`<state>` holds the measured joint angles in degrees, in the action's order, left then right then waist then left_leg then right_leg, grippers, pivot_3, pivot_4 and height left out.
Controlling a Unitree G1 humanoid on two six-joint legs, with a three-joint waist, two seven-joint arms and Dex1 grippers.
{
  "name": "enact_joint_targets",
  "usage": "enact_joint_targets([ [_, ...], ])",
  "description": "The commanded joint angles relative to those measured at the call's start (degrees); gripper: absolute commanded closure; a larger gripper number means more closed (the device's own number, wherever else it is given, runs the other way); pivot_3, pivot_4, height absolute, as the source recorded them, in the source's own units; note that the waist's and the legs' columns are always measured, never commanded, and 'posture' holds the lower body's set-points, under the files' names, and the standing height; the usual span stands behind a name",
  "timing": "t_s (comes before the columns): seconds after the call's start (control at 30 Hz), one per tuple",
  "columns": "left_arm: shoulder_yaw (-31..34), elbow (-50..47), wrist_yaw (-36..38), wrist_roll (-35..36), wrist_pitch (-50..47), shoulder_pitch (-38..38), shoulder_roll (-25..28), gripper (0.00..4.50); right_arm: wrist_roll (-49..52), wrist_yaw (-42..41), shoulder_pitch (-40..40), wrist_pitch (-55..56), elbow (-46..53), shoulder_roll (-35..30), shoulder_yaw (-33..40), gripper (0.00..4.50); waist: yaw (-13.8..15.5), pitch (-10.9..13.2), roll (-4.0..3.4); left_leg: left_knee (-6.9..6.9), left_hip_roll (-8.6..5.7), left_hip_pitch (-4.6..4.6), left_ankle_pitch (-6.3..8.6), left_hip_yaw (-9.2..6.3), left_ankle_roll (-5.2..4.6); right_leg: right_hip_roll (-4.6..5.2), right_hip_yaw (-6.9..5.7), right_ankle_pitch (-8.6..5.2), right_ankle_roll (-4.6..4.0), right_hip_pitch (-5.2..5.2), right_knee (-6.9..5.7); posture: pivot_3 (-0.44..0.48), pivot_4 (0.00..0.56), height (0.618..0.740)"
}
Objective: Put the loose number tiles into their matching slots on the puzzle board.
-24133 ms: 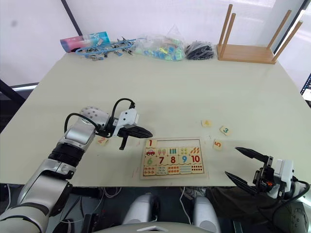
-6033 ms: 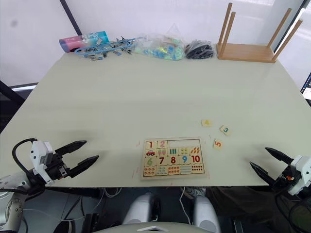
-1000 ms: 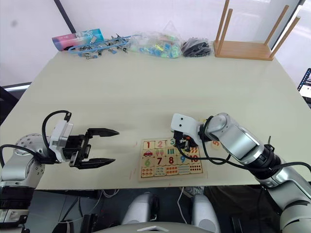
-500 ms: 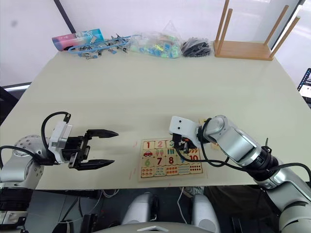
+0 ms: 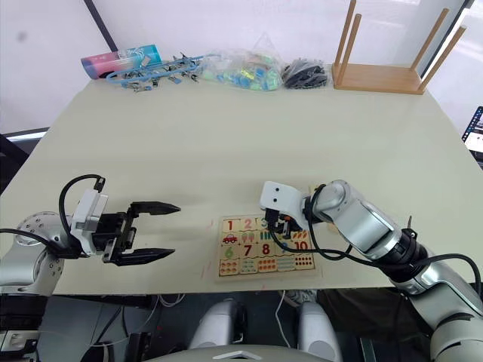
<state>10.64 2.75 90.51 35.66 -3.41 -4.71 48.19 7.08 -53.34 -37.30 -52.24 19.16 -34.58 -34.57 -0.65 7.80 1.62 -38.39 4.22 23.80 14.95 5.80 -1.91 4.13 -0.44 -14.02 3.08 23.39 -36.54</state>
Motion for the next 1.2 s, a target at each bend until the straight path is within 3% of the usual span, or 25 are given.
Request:
enact_joint_targets([
  [0.03,1.21,-1.75,1.97,0.93,0.33,-0.04,1.00,0.00,-0.18,-0.17,0.26,0.42,0.50,0.07,-0.11,3.55,-0.01,0.00,0.00,0.00,0.00,0.00,0.00,-0.01,0.00,0.00,0.00,0.00,0.00,0.00,0.00,0.000,0.150,0.738],
  [0.27,1.03,-1.40,1.98,0.97,0.56,-0.17,1.01,0.00,-0.37,-0.44,0.43,0.52,0.51,-0.12,-0.44,3.55,-0.01,-0.01,0.01,0.00,0.00,0.00,0.00,-0.01,0.00,0.00,0.00,0.00,0.00,0.00,0.00,0.000,0.150,0.738],
  [0.5,0.93,-1.11,1.99,0.98,0.85,-0.24,0.93,0.00,-0.51,-0.86,0.23,1.08,0.43,-0.46,-0.34,0.17,-0.01,-0.01,0.02,0.00,0.00,0.00,0.00,-0.01,0.00,0.00,0.00,0.00,0.00,0.00,-0.01,0.000,0.150,0.738],
  [0.53,0.91,-1.06,1.99,0.98,0.89,-0.27,0.93,0.00,-0.48,-0.96,0.12,1.10,0.39,-0.54,-0.25,0.07,-0.01,-0.01,0.01,0.00,0.00,-0.01,0.00,-0.01,0.00,0.00,0.00,0.00,0.00,0.00,-0.01,0.000,0.150,0.738],
  [0.87,1.06,-0.82,1.80,0.47,1.12,0.11,0.59,0.00,0.99,-2.05,0.56,2.28,0.70,-1.54,3.05,0.07,0.01,-0.01,0.02,0.00,0.00,0.00,0.00,-0.01,0.00,0.00,0.00,0.00,0.00,0.00,-0.01,0.000,0.150,0.738],
  [1.2,1.88,-0.47,-6.21,-3.08,-0.12,2.31,-0.55,0.00,7.62,-4.04,12.83,17.79,0.90,-4.77,18.88,0.07,0.19,-0.03,0.06,0.01,-0.01,0.01,0.00,-0.02,0.00,0.00,0.00,0.00,0.00,-0.01,0.03,0.000,0.150,0.738],
])
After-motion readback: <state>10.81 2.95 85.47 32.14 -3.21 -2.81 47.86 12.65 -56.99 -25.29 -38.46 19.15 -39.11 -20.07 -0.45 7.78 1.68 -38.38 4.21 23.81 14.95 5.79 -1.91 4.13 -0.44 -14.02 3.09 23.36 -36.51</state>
